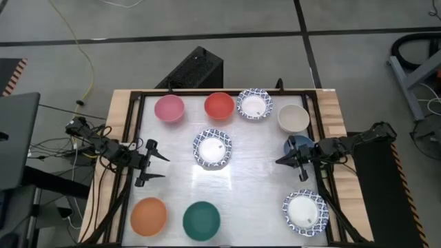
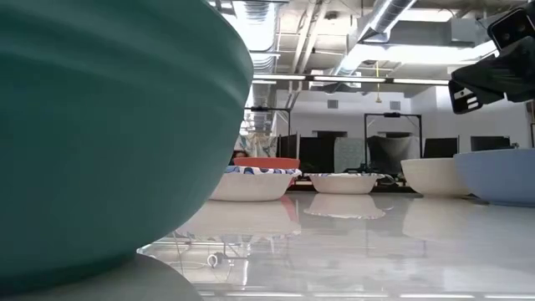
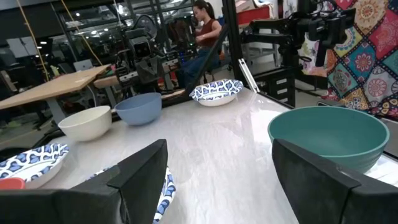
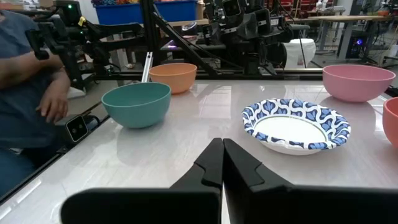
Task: Nest bowls inside each other
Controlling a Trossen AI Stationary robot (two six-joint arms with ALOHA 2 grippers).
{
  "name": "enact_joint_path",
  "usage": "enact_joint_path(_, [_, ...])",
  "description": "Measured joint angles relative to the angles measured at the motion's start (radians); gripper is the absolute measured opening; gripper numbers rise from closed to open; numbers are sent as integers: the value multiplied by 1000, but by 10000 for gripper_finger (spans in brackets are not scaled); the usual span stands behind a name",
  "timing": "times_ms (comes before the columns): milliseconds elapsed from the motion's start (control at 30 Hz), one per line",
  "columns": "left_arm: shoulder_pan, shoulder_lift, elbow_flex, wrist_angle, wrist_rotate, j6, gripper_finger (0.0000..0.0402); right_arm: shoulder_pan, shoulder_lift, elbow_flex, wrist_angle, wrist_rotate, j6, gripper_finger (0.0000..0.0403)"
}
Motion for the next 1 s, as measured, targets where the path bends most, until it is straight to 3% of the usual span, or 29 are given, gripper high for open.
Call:
enact_joint_path(800, [0,0,0,0,-4,14,279,0,0,0,0,0,0,22])
enact_joint_path(1000, [0,0,0,0,0,-131,279,0,0,0,1,0,0,22])
